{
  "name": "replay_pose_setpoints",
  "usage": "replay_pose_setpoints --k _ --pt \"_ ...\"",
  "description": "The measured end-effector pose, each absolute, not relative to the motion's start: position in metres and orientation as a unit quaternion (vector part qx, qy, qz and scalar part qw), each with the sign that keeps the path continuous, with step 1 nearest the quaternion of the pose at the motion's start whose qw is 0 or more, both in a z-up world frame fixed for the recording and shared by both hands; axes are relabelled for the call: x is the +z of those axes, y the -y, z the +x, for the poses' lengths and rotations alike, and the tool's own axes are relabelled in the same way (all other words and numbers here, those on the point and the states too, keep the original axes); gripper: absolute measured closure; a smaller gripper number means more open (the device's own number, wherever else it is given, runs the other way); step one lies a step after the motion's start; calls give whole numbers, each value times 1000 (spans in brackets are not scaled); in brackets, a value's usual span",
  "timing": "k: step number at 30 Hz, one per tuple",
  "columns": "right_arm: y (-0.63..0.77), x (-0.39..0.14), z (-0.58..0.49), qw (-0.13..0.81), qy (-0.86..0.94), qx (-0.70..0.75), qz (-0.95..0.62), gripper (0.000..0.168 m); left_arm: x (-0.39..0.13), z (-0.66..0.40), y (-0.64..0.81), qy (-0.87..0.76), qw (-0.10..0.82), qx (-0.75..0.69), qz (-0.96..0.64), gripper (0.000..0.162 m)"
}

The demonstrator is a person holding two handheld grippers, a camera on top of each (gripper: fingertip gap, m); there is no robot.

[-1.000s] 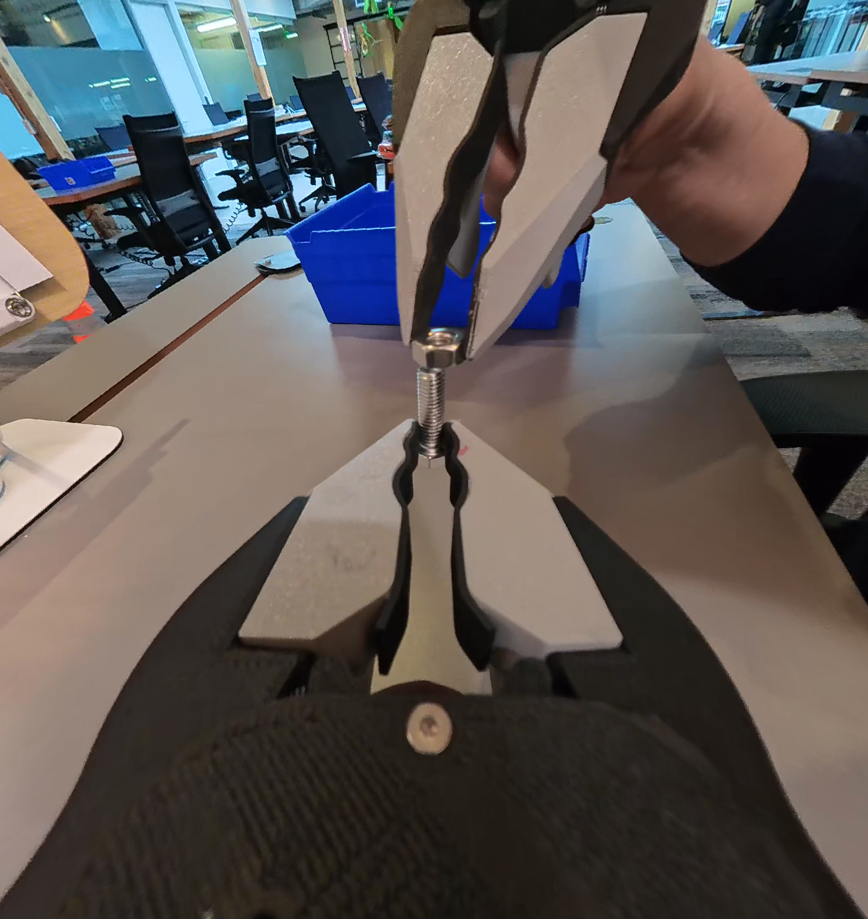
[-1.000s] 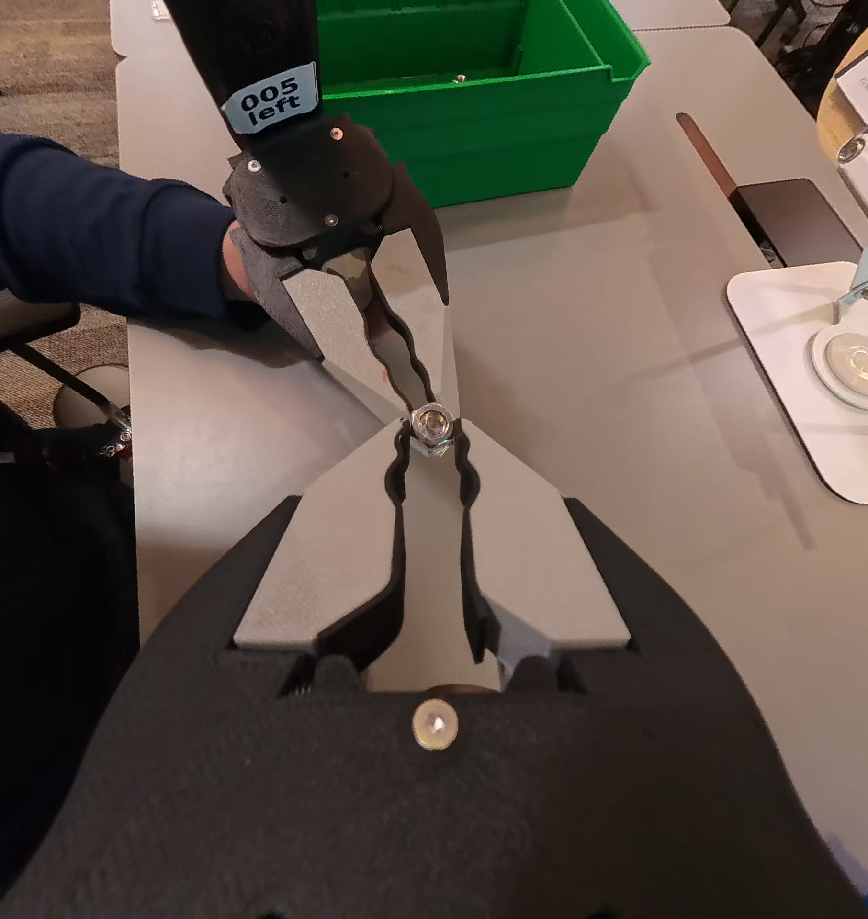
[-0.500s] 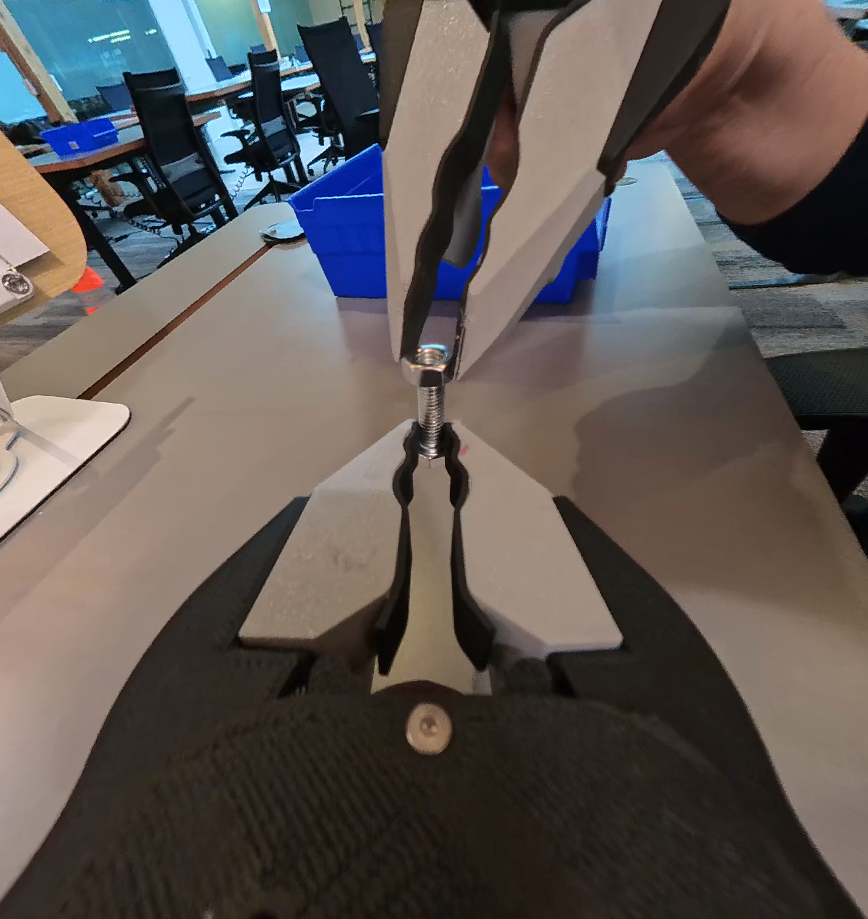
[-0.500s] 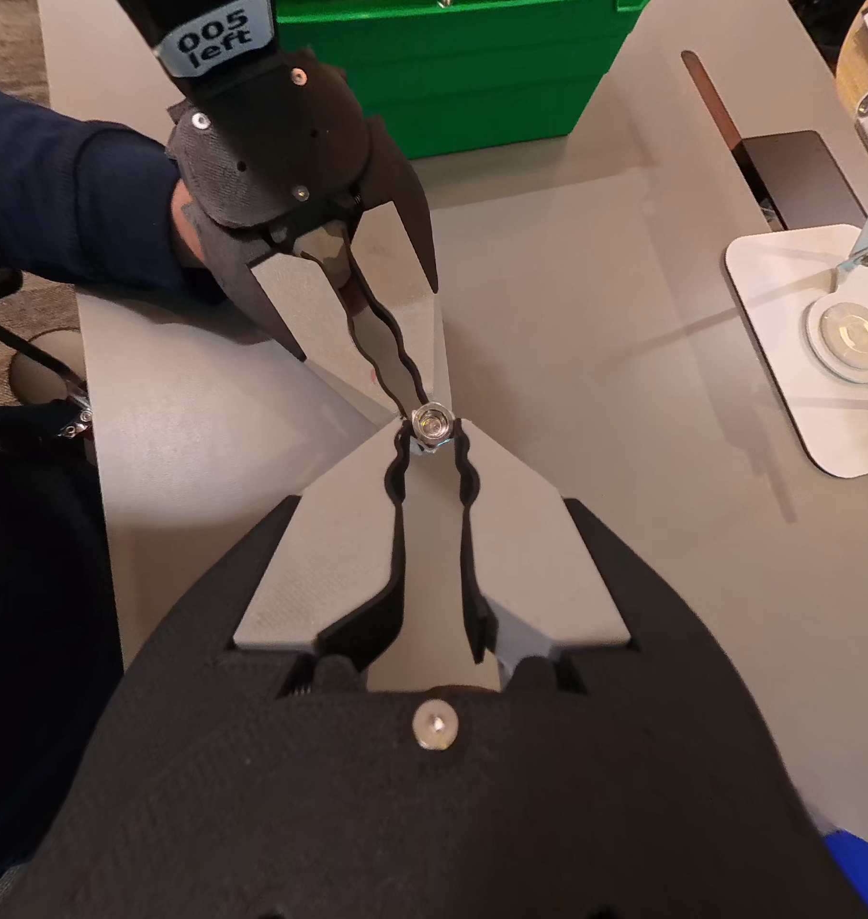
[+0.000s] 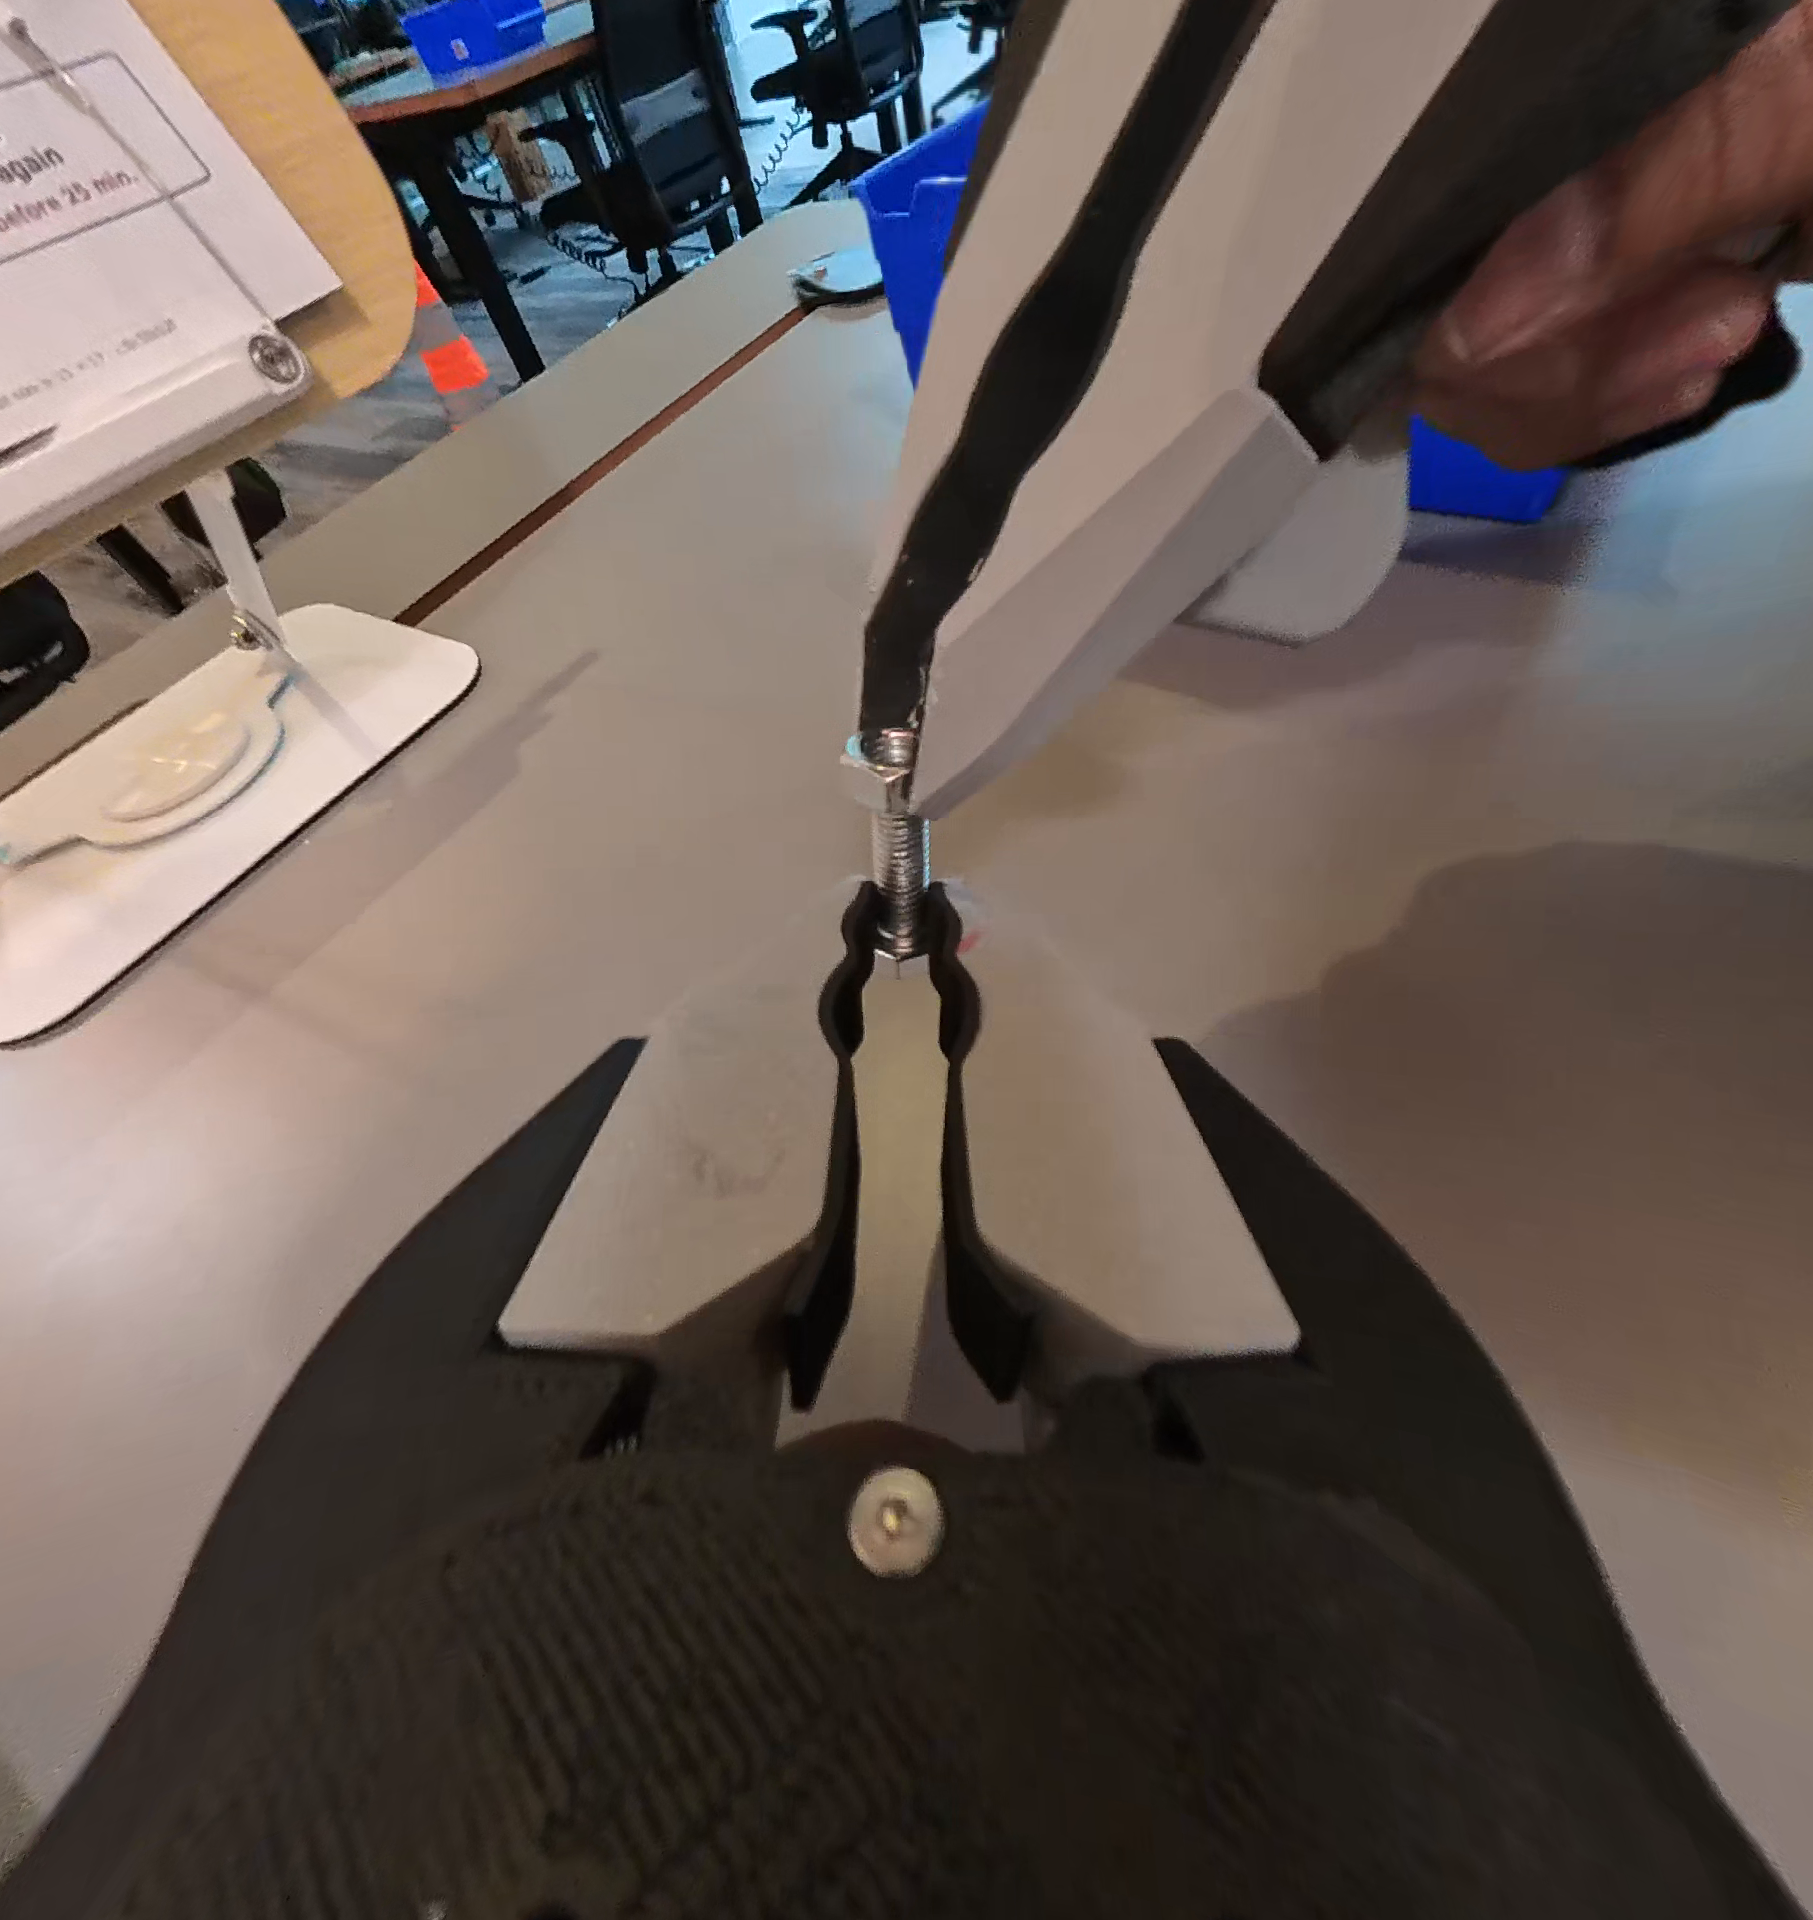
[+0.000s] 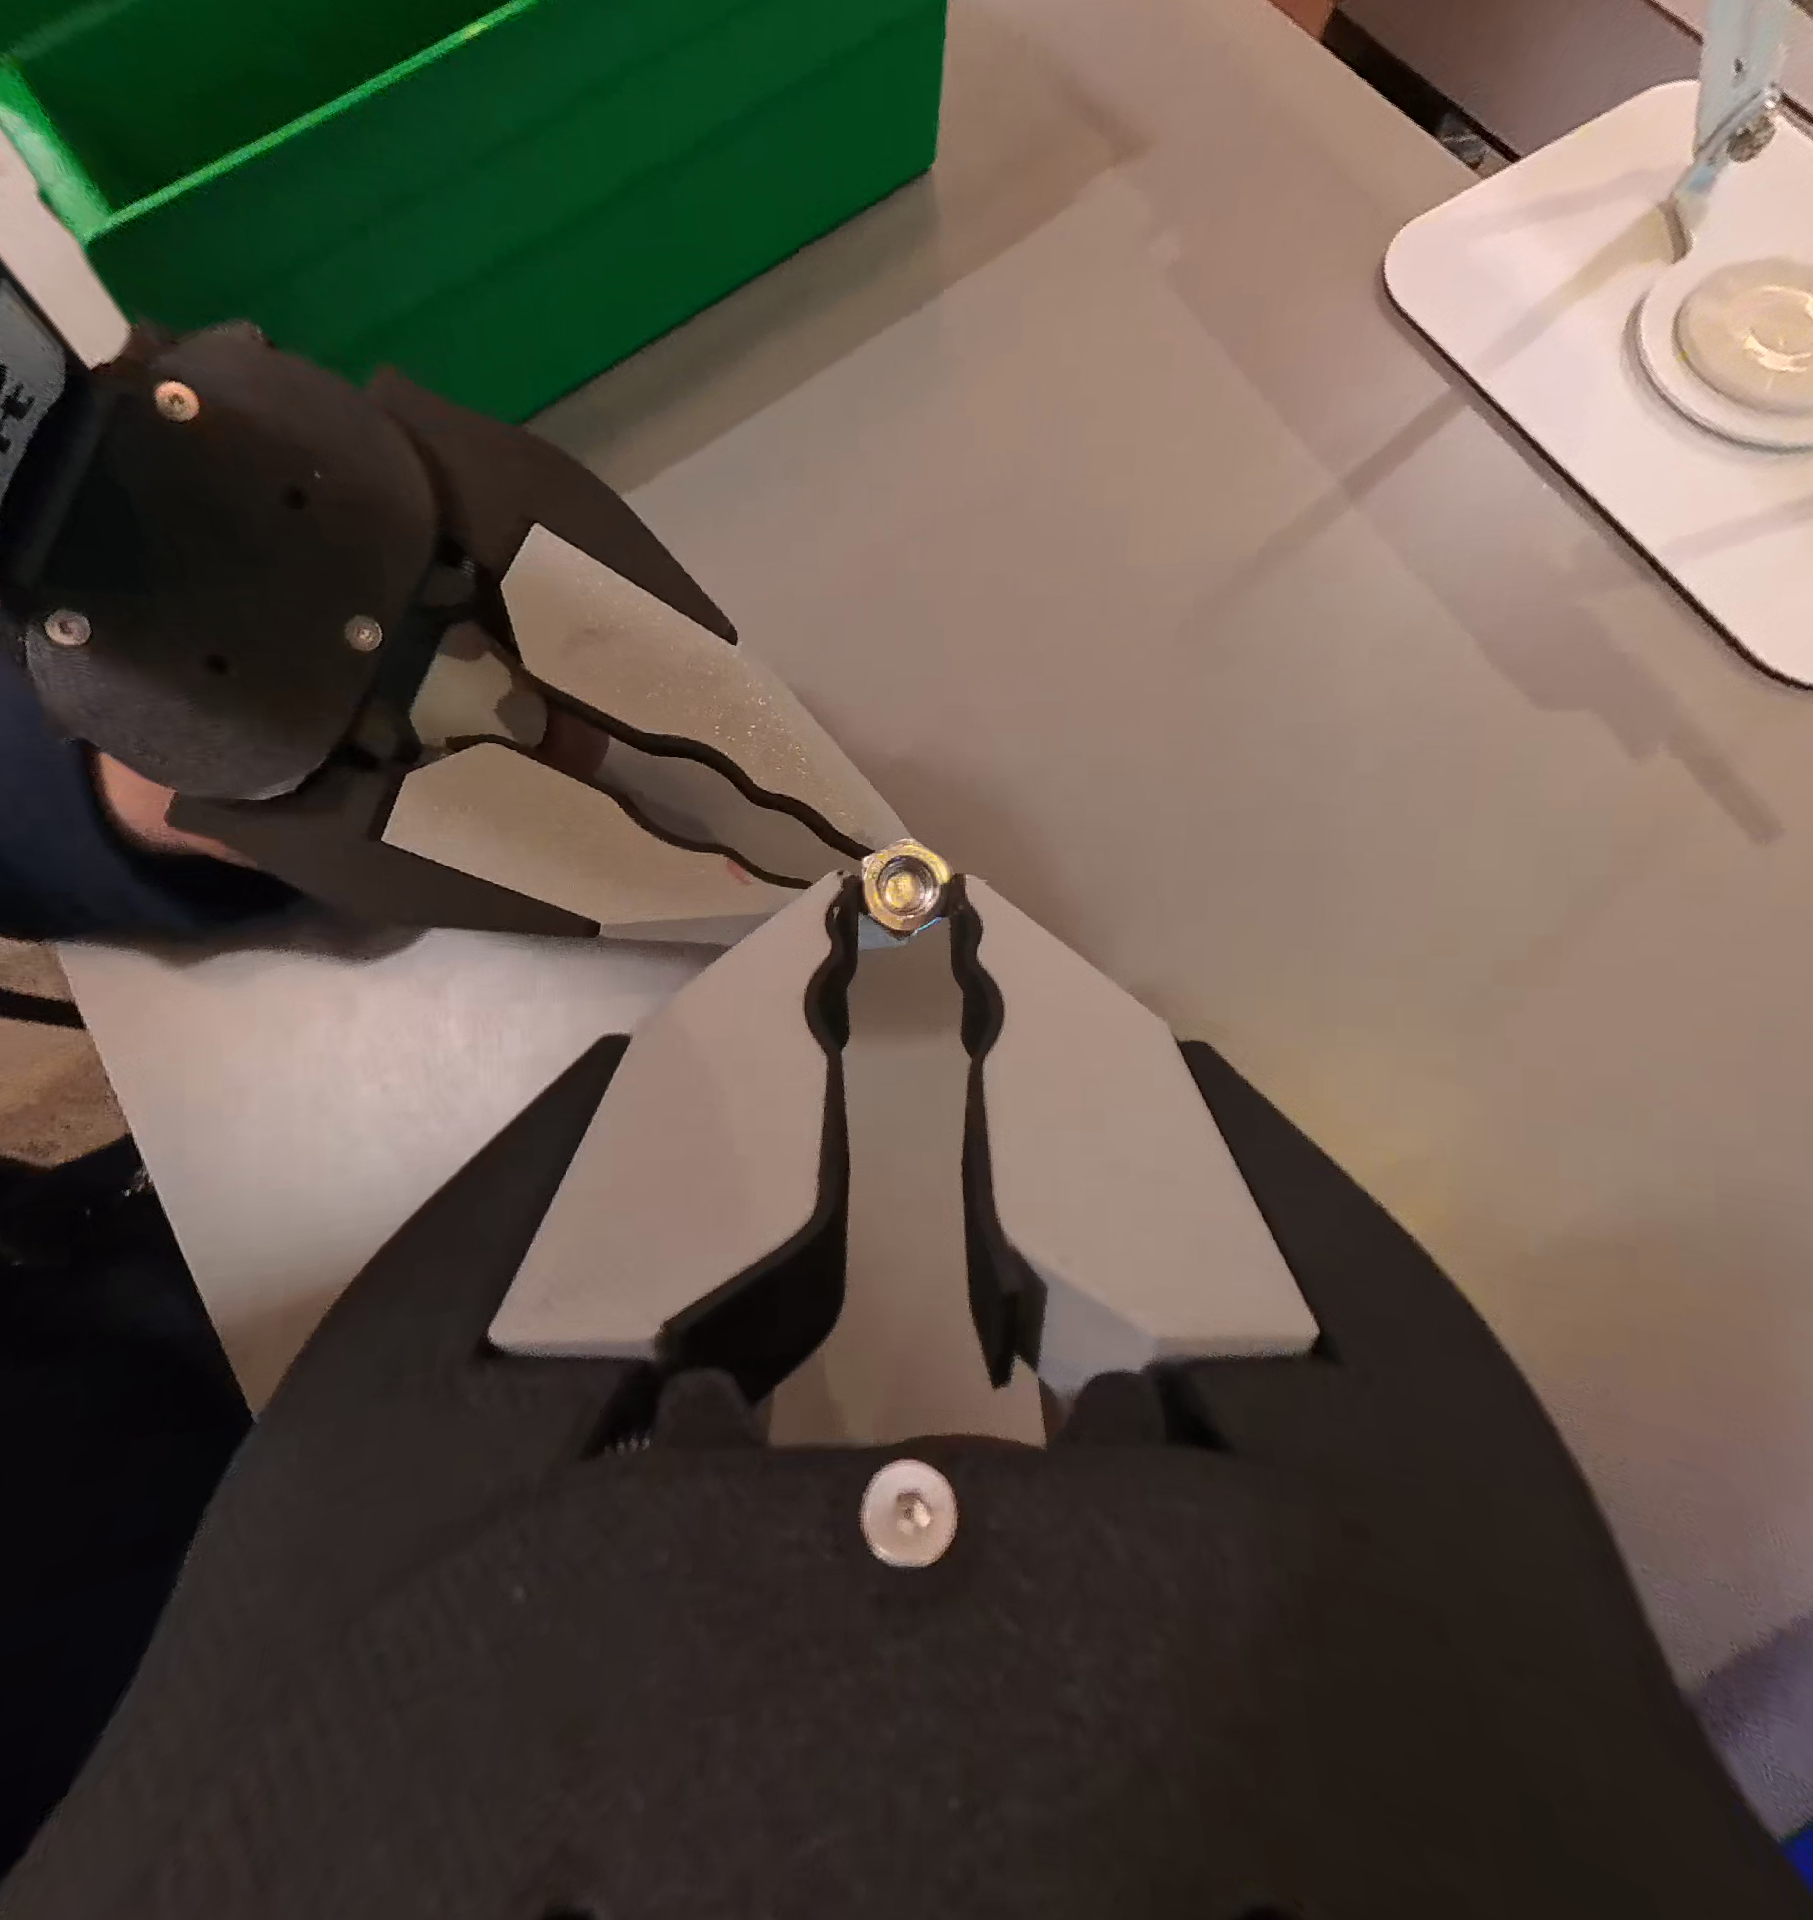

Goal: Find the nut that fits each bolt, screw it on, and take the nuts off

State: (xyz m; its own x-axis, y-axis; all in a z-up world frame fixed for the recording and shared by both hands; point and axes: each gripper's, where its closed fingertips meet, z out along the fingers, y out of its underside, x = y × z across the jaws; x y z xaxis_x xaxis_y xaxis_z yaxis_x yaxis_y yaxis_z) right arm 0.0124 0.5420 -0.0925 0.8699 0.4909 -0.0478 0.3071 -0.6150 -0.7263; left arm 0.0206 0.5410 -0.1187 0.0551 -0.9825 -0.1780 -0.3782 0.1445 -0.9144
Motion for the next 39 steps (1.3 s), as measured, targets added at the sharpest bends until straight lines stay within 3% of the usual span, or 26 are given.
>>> replay_pose_setpoints --k 9,12,21,39 --pt "-543 -91 12 397 208 123 -885 154 -118 21 -539 -596 442 -356 -568 155" --pt "-540 -78 10 419 234 143 -866 136 -118 20 -538 -598 437 -364 -564 155" --pt "-491 -37 3 478 435 228 -728 141 -90 11 -487 -640 386 -509 -428 155" --pt "-475 -53 -7 495 445 272 -695 138 -83 6 -469 -655 386 -526 -381 155"
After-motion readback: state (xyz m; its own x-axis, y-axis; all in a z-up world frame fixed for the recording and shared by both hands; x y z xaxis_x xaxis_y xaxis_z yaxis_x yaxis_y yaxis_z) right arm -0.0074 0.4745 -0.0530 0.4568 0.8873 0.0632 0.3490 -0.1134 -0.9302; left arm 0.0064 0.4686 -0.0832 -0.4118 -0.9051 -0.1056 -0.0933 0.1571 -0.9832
